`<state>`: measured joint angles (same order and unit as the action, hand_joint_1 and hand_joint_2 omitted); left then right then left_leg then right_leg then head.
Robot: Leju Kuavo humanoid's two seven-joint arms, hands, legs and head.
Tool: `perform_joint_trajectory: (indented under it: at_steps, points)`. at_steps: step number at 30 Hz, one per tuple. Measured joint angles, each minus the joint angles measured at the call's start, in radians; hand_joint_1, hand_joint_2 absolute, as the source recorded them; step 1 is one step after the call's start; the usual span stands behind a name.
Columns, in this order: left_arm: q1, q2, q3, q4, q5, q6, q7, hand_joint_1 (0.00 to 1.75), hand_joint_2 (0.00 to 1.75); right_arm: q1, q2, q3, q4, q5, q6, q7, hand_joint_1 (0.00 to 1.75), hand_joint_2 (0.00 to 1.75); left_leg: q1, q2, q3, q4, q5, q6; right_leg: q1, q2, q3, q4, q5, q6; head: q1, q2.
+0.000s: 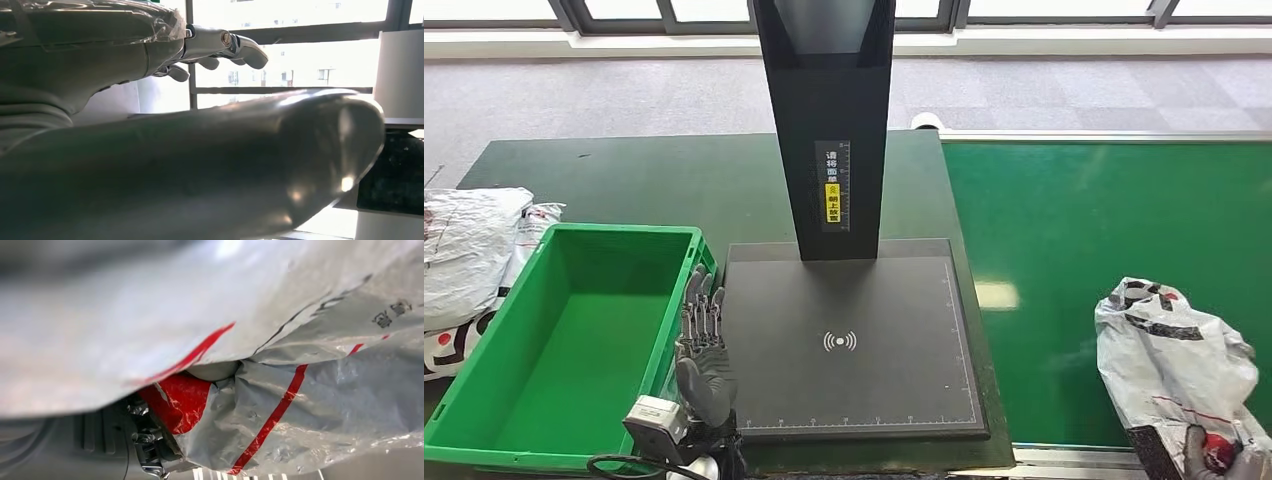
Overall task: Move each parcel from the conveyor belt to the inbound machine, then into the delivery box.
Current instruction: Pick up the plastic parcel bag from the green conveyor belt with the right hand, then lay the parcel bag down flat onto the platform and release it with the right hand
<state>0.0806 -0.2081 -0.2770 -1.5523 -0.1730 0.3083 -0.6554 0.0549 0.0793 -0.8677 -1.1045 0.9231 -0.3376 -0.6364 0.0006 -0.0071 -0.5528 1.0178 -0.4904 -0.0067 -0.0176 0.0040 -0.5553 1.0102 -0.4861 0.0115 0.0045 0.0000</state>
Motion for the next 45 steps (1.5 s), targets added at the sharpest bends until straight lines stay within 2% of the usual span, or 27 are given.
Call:
perform_joint_trajectory:
  at_steps: [4, 8, 13, 17, 19, 22, 25, 28, 37, 45]
  points:
    - [0.007, -0.003, -0.006, -0.004, -0.014, -0.011, 0.0, 0.0, 0.0, 0.126, 0.12, 0.073, -0.313, -0.123, 0.027, -0.061, 1.75, 1.75, 0.0, -0.003, -0.002, 0.0, 0.0, 0.0, 0.0, -0.003, 0.0, 0.0, -0.001, -0.001, 0.0, 0.0]
    - [0.01, -0.008, -0.006, -0.007, -0.034, -0.028, 0.0, 0.0, 0.0, 0.276, 0.195, 0.26, -0.592, -0.161, -0.038, -0.058, 1.75, 1.75, 0.001, -0.003, -0.007, -0.001, -0.001, -0.001, 0.001, -0.002, -0.001, 0.0, -0.003, -0.002, 0.0, 0.0]
    - [0.021, -0.013, -0.006, -0.022, -0.057, -0.046, 0.0, 0.0, 0.0, 0.374, 0.241, 0.457, -0.785, -0.154, -0.094, -0.054, 1.75, 1.75, 0.001, -0.001, -0.003, -0.001, -0.001, -0.002, 0.0, -0.001, -0.001, 0.0, -0.003, -0.002, 0.0, 0.0]
    - [0.024, -0.017, -0.006, -0.027, -0.072, -0.06, 0.0, 0.0, 0.0, 0.388, 0.253, 0.551, -0.831, -0.155, -0.095, -0.047, 1.75, 1.75, 0.001, -0.001, -0.002, -0.001, -0.001, -0.001, 0.0, -0.001, 0.0, 0.0, -0.002, -0.002, 0.0, 0.0]
    - [0.024, -0.018, -0.006, -0.028, -0.078, -0.066, 0.0, 0.0, 0.0, 0.379, 0.253, 0.595, -0.826, -0.152, -0.095, -0.03, 1.75, 1.75, 0.001, -0.001, -0.005, -0.001, -0.001, -0.001, 0.0, -0.001, 0.001, 0.0, -0.002, -0.002, 0.0, 0.0]
    - [0.025, -0.02, -0.006, -0.029, -0.089, -0.078, 0.0, 0.0, 0.0, 0.343, 0.246, 0.667, -0.778, -0.128, -0.091, 0.043, 1.75, 1.75, 0.001, 0.0, -0.008, -0.001, -0.001, -0.001, 0.001, -0.001, 0.001, 0.0, -0.002, -0.002, 0.0, 0.0]
    - [0.025, -0.02, -0.006, -0.031, -0.092, -0.088, 0.0, 0.0, 0.0, 0.281, 0.228, 0.74, -0.67, -0.105, -0.066, 0.113, 1.75, 1.75, 0.001, 0.001, -0.007, -0.001, 0.0, -0.002, 0.001, 0.0, 0.001, 0.0, -0.002, -0.003, 0.0, 0.0]
    - [0.025, -0.021, -0.006, -0.029, -0.092, -0.096, 0.0, 0.0, 0.0, 0.215, 0.211, 0.817, -0.533, -0.081, -0.058, 0.149, 1.75, 1.75, 0.002, 0.0, -0.001, -0.001, 0.002, -0.003, 0.001, 0.0, 0.0, 0.0, 0.0, -0.003, 0.0, 0.0]
    - [0.022, -0.023, -0.006, -0.02, -0.091, -0.107, 0.0, 0.0, 0.0, 0.09, 0.184, 1.005, -0.229, -0.153, -0.036, 0.166, 1.75, 1.75, 0.002, 0.0, -0.001, -0.001, 0.003, -0.004, 0.002, 0.0, -0.001, 0.0, 0.001, -0.003, 0.0, 0.0]
    - [0.019, -0.023, -0.006, -0.013, -0.089, -0.105, 0.0, 0.0, 0.0, 0.045, 0.171, 1.063, -0.123, -0.232, 0.009, 0.146, 1.75, 1.75, 0.002, 0.0, -0.001, -0.001, 0.003, -0.004, 0.002, 0.0, -0.001, 0.0, 0.001, -0.003, 0.0, 0.0]
